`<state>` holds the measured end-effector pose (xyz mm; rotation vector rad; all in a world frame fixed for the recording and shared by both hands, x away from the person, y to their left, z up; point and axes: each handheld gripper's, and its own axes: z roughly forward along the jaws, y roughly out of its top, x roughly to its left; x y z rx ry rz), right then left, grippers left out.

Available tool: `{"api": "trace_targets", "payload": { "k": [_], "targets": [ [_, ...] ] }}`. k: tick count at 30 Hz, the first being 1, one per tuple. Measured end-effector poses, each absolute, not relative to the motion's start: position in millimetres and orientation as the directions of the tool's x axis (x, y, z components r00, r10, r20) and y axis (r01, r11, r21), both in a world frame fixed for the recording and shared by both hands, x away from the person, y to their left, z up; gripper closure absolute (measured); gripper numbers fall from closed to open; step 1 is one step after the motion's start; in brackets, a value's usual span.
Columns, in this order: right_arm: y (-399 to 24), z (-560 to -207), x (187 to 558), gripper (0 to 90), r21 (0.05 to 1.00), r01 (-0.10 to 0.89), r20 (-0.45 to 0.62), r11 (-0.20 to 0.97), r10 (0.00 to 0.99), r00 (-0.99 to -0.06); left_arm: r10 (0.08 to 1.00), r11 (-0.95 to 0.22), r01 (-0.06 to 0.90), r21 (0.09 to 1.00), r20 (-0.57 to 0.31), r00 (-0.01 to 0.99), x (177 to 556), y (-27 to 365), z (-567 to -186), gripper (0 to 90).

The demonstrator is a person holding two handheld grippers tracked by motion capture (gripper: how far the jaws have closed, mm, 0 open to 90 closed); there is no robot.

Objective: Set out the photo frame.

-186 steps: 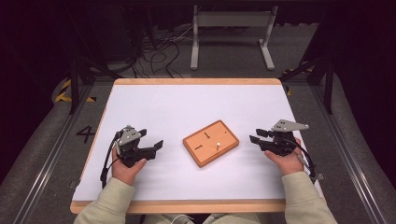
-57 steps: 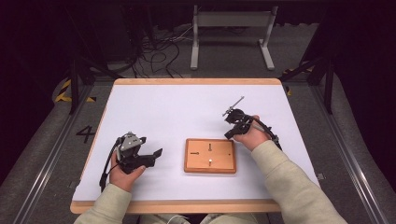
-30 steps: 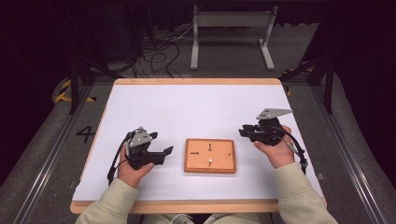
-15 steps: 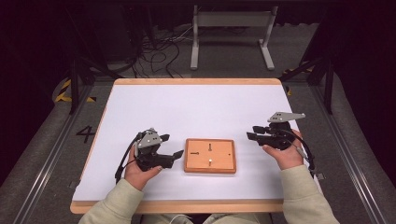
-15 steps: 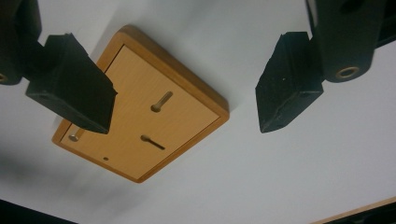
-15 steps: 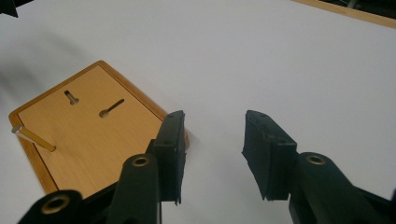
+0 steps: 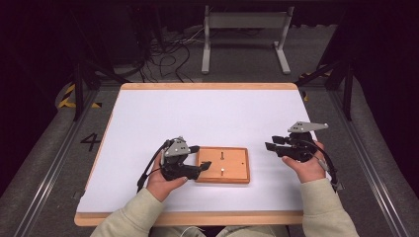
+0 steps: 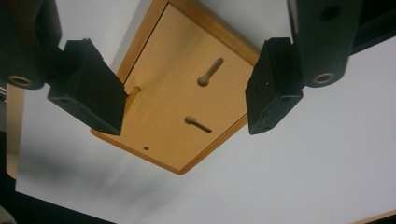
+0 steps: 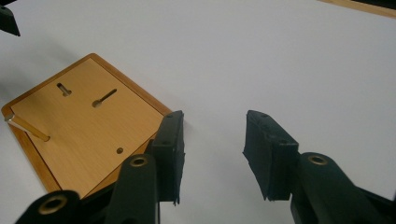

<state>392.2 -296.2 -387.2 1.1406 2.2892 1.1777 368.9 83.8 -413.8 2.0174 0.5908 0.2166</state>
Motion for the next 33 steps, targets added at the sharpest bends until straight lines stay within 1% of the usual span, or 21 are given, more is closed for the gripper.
{"api": "trace_targets", "payload": {
  "k": [2, 5, 7, 10, 13, 19, 24, 26, 27, 28, 29, 31, 33],
  "targets": [
    [-297, -388, 391, 57.6, 0.791, 0.511, 0.073, 0.336, 0.777, -0.625, 0.475, -0.403, 0.305, 0.863, -0.088, 0.876, 369, 79, -415, 32.7],
    [-300, -390, 390, 57.1, 0.789, 0.518, 0.085, 0.329, 0.777, -0.624, 0.426, -0.419, 0.292, 0.860, -0.098, 0.899, 369, 72, -418, 32.8],
    [-301, -391, 389, 57.0, 0.791, 0.521, 0.097, 0.320, 0.775, -0.624, 0.414, -0.434, 0.287, 0.854, -0.094, 0.905, 369, 69, -421, 35.0],
    [-303, -392, 389, 57.0, 0.790, 0.526, 0.104, 0.314, 0.777, -0.621, 0.400, -0.443, 0.284, 0.851, -0.096, 0.912, 369, 64, -423, 35.9],
    [-306, -394, 388, 57.0, 0.791, 0.531, 0.114, 0.304, 0.780, -0.615, 0.368, -0.464, 0.277, 0.841, -0.102, 0.924, 370, 55, -428, 38.0],
    [-307, -396, 387, 56.9, 0.789, 0.538, 0.121, 0.297, 0.783, -0.611, 0.347, -0.489, 0.274, 0.828, -0.104, 0.932, 372, 46, -434, 41.2],
    [-307, -398, 387, 56.7, 0.786, 0.541, 0.124, 0.298, 0.782, -0.611, 0.333, -0.512, 0.280, 0.812, -0.113, 0.936, 375, 38, -442, 46.5],
    [-307, -399, 387, 56.5, 0.785, 0.543, 0.125, 0.299, 0.782, -0.611, 0.325, -0.530, 0.271, 0.804, -0.103, 0.940, 376, 36, -445, 49.2],
    [-306, -399, 387, 56.4, 0.782, 0.546, 0.126, 0.300, 0.782, -0.610, 0.324, -0.536, 0.270, 0.800, -0.101, 0.941, 376, 35, -446, 52.1],
    [-306, -399, 387, 56.4, 0.782, 0.546, 0.126, 0.300, 0.782, -0.610, 0.323, -0.540, 0.268, 0.798, -0.098, 0.941, 376, 34, -447, 52.1],
    [-306, -400, 388, 56.4, 0.782, 0.545, 0.124, 0.302, 0.782, -0.611, 0.322, -0.543, 0.267, 0.796, -0.096, 0.942, 375, 33, -448, 54.1],
    [-306, -400, 388, 56.3, 0.780, 0.547, 0.125, 0.303, 0.782, -0.611, 0.318, -0.548, 0.260, 0.795, -0.089, 0.944, 375, 32, -449, 61.2],
    [-306, -401, 388, 56.3, 0.779, 0.548, 0.124, 0.304, 0.782, -0.610, 0.322, -0.549, 0.261, 0.794, -0.088, 0.943, 374, 31, -449, 73.3]
  ]
}}
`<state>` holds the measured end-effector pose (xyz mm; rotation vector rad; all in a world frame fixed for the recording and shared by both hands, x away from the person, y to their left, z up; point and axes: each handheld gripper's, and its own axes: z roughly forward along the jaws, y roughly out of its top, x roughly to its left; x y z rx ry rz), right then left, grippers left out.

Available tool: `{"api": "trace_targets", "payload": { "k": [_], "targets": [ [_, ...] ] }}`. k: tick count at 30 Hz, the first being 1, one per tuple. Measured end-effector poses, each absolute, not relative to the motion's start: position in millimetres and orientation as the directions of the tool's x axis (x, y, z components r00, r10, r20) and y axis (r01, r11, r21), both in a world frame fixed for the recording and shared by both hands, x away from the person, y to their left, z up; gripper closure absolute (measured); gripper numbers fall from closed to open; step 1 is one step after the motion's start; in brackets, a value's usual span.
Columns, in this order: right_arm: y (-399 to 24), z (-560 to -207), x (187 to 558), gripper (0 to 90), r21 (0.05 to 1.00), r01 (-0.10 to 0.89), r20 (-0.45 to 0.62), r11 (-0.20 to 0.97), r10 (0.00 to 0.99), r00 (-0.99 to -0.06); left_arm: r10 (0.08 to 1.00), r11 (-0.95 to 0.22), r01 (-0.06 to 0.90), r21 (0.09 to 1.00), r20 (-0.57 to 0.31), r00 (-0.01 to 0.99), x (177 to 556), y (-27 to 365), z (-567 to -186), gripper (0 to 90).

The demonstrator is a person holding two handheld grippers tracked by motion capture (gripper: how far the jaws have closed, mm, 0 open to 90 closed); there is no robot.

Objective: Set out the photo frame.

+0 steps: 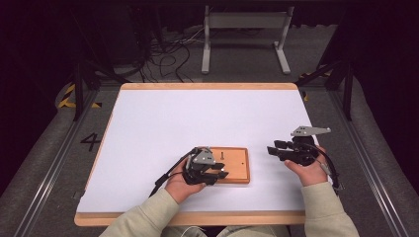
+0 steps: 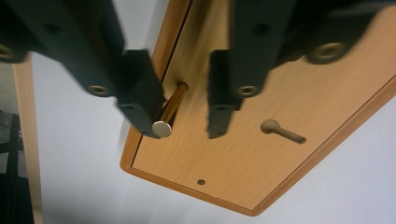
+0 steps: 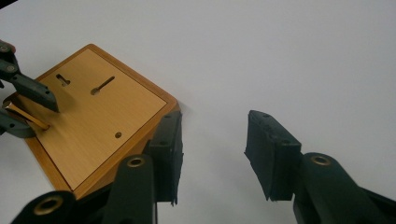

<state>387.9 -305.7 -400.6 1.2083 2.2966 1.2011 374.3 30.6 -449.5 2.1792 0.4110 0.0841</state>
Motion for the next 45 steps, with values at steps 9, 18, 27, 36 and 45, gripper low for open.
{"api": "trace_targets", "payload": {
  "k": [9, 18, 27, 36, 45],
  "targets": [
    [-304, -402, 388, 56.0, 0.775, 0.551, 0.125, 0.309, 0.780, -0.613, 0.305, -0.577, 0.205, 0.790, -0.024, 0.952, 369, 27, -448, 83.8],
    [-303, -403, 389, 56.0, 0.773, 0.551, 0.120, 0.315, 0.780, -0.614, 0.274, -0.634, 0.077, 0.770, 0.130, 0.953, 360, 25, -448, 83.6],
    [-298, -401, 389, 55.3, 0.759, 0.559, 0.150, 0.333, 0.746, -0.648, 0.229, -0.694, -0.096, 0.713, 0.346, 0.910, 339, 21, -449, 83.5],
    [-289, -396, 387, 54.3, 0.745, 0.570, 0.185, 0.345, 0.714, -0.675, 0.182, -0.746, -0.222, 0.628, 0.512, 0.839, 317, 17, -452, 83.6],
    [-271, -395, 392, 42.8, 0.718, 0.613, 0.264, 0.331, 0.686, -0.679, 0.182, -0.748, -0.231, 0.622, 0.527, 0.830, 315, 16, -453, 83.8]
  ]
}}
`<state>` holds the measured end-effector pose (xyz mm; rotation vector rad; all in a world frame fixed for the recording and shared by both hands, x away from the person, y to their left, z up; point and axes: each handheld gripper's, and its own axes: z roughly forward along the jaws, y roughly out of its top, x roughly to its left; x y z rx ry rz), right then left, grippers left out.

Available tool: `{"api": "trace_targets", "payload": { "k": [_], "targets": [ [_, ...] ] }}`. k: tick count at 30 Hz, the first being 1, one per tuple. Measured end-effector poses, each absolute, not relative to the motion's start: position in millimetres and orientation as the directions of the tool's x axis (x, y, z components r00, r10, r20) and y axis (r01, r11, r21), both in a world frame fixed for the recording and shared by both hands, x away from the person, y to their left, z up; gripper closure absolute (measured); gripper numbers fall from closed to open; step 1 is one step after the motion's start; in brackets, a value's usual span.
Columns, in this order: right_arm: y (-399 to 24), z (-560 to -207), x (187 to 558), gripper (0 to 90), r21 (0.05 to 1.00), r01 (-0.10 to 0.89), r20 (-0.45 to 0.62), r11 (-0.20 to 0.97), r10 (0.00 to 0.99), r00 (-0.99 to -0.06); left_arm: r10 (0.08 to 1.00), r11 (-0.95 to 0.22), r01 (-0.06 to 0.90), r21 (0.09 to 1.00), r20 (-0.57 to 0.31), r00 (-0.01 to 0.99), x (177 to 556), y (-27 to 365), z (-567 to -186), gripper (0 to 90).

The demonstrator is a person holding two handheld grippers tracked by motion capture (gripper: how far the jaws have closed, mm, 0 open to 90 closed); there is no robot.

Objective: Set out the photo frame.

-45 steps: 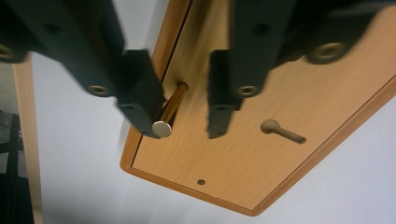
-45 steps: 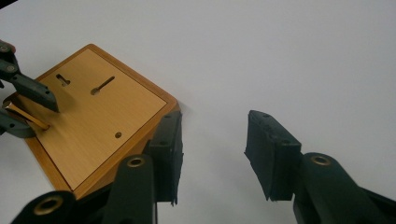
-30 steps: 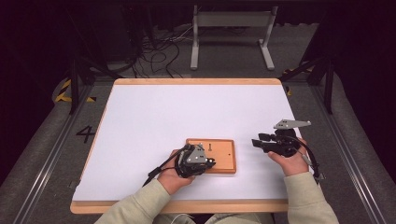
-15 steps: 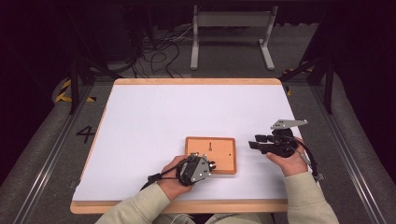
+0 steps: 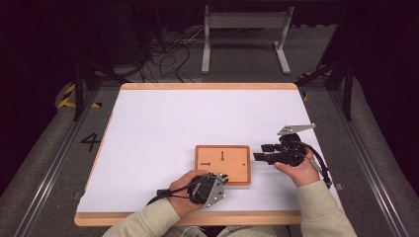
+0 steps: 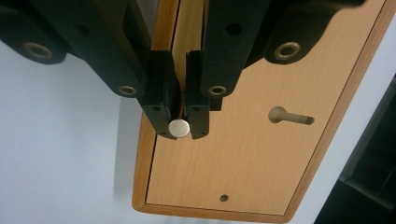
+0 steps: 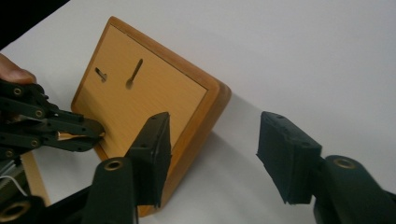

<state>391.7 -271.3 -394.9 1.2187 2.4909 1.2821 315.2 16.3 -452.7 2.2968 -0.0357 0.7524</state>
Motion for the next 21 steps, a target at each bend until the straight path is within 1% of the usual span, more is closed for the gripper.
{"api": "trace_targets", "payload": {
  "k": [4, 5, 8, 9, 12, 16, 18, 21],
  "targets": [
    [-259, -400, 399, 37.7, 0.702, 0.629, 0.291, 0.333, 0.672, -0.681, 0.182, -0.747, -0.234, 0.622, 0.531, 0.828, 314, 16, -454, 83.8],
    [-256, -401, 401, 36.9, 0.698, 0.632, 0.293, 0.336, 0.672, -0.680, 0.196, -0.736, -0.227, 0.638, 0.522, 0.830, 313, 16, -455, 83.8],
    [-248, -406, 406, 35.0, 0.684, 0.642, 0.312, 0.346, 0.657, -0.687, 0.205, -0.735, -0.216, 0.642, 0.514, 0.833, 311, 16, -456, 83.8],
    [-245, -408, 408, 34.5, 0.679, 0.646, 0.318, 0.349, 0.654, -0.687, 0.192, -0.748, -0.220, 0.626, 0.522, 0.831, 311, 17, -455, 83.9],
    [-239, -414, 413, 33.8, 0.662, 0.659, 0.336, 0.357, 0.645, -0.686, 0.193, -0.747, -0.222, 0.627, 0.523, 0.830, 311, 17, -456, 83.9],
    [-227, -426, 418, 32.9, 0.619, 0.686, 0.387, 0.383, 0.610, -0.691, 0.192, -0.743, -0.224, 0.630, 0.522, 0.831, 311, 18, -456, 83.8],
    [-220, -433, 420, 30.4, 0.598, 0.696, 0.414, 0.396, 0.591, -0.692, 0.186, -0.741, -0.239, 0.627, 0.534, 0.825, 312, 18, -455, 83.8],
    [-218, -435, 422, 30.7, 0.591, 0.706, 0.435, 0.390, 0.583, -0.686, 0.191, -0.738, -0.227, 0.636, 0.519, 0.833, 312, 19, -456, 83.8]
  ]
}}
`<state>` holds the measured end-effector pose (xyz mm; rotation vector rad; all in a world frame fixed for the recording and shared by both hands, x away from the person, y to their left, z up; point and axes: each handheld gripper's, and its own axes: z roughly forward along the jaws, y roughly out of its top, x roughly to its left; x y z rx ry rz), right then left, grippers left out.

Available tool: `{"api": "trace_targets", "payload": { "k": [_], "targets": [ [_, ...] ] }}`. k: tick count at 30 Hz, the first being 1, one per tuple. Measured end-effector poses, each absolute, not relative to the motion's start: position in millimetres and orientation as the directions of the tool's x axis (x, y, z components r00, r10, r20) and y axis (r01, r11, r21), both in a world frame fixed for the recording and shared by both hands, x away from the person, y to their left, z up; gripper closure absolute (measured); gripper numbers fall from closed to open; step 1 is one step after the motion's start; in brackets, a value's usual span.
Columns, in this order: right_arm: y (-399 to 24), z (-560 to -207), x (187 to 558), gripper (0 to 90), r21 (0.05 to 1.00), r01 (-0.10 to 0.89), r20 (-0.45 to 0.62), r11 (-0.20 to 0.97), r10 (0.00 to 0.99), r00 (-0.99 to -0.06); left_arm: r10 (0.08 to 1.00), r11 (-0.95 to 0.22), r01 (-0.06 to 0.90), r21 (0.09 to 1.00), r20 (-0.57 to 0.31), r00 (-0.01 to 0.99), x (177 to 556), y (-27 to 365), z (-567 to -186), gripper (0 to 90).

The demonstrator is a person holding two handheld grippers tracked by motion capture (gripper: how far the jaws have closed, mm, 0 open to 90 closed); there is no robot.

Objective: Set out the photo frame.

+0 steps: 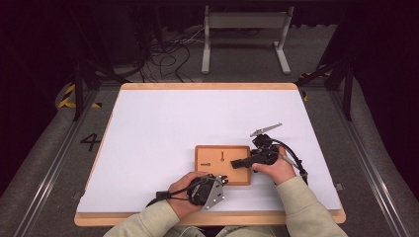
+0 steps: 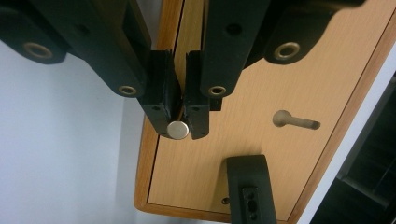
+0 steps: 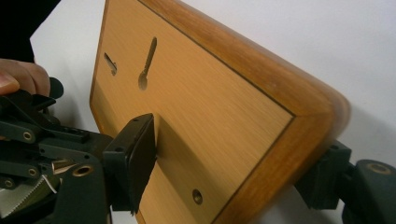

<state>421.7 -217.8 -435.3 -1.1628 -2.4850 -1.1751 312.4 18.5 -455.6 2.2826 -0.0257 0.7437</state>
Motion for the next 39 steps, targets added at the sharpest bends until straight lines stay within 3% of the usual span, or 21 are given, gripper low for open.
{"api": "trace_targets", "payload": {
  "k": [5, 10, 19, 31, 39],
  "targets": [
    [-223, -435, 423, 35.0, 0.592, 0.714, 0.463, 0.374, 0.567, -0.681, 0.184, -0.734, -0.222, 0.641, 0.503, 0.844, 314, 20, -455, 80.3],
    [-224, -435, 421, 35.3, 0.607, 0.702, 0.454, 0.372, 0.562, -0.691, 0.201, -0.702, -0.178, 0.690, 0.432, 0.879, 319, 31, -446, 68.1],
    [-225, -430, 416, 38.3, 0.626, 0.673, 0.427, 0.394, 0.549, -0.718, 0.230, -0.617, -0.066, 0.784, 0.260, 0.938, 321, 79, -423, 59.7],
    [-221, -414, 401, 41.7, 0.680, 0.543, 0.275, 0.493, 0.514, -0.812, 0.454, -0.455, 0.167, 0.875, 0.067, 0.888, 353, 147, -425, 61.1],
    [-219, -403, 384, 45.7, 0.691, 0.412, 0.125, 0.594, 0.464, -0.877, 0.543, -0.414, 0.258, 0.873, 0.010, 0.840, 370, 168, -436, 61.4]
  ]
}}
